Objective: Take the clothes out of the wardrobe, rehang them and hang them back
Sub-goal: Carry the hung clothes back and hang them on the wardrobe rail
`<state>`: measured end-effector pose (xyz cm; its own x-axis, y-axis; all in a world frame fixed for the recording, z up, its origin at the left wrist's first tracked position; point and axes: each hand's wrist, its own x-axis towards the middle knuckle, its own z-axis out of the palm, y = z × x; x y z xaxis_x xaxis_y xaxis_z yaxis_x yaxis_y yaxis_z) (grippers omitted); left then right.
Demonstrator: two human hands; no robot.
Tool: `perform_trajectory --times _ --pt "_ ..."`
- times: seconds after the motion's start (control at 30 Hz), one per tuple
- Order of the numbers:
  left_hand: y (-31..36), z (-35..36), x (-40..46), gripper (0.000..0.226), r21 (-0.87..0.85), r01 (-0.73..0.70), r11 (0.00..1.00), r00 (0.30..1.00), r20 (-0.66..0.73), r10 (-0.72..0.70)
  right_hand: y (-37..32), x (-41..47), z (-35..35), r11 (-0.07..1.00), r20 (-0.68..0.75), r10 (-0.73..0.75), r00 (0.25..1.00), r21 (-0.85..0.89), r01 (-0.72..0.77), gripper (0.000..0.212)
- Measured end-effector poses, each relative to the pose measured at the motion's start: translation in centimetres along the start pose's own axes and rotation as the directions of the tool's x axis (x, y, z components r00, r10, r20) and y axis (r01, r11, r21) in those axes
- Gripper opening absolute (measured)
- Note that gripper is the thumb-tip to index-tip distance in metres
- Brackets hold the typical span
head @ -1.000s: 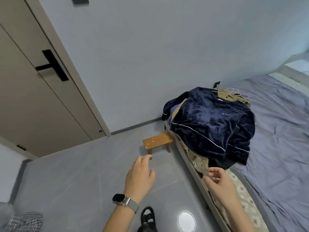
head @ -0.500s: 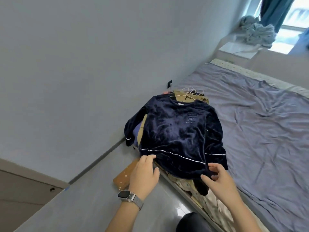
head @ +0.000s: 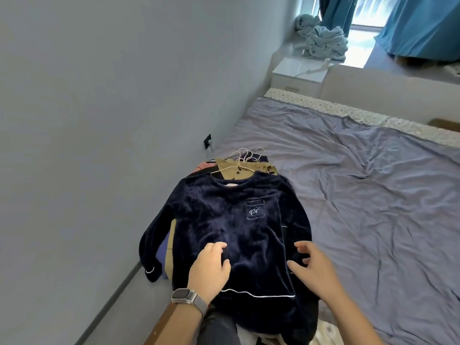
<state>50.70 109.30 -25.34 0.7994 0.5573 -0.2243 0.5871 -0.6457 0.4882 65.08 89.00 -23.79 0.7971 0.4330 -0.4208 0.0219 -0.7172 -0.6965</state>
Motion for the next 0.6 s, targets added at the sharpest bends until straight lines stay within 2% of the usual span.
perform_trajectory --times 0.17,0.3,0.6 --pt "-2.2 -2.3 10.4 0.039 0.009 -0.023 1.0 0.999 0.046 0.023 -3.5 6.4 1.4 0.999 -0.016 0.019 1.0 -0.045 -0.02 0.049" --pt "-4.7 -3.3 18.3 0.038 0.031 -0.067 0.997 0.985 0.162 0.061 -6.1 10.5 3.4 0.993 -0.045 0.109 0.993 -0.029 -0.11 0.046" --pt "-11.6 0.0 33.9 0.038 0.041 -0.031 0.999 0.94 0.341 0.015 -9.6 21.7 9.1 0.957 -0.004 0.291 0.957 0.009 -0.291 0.044"
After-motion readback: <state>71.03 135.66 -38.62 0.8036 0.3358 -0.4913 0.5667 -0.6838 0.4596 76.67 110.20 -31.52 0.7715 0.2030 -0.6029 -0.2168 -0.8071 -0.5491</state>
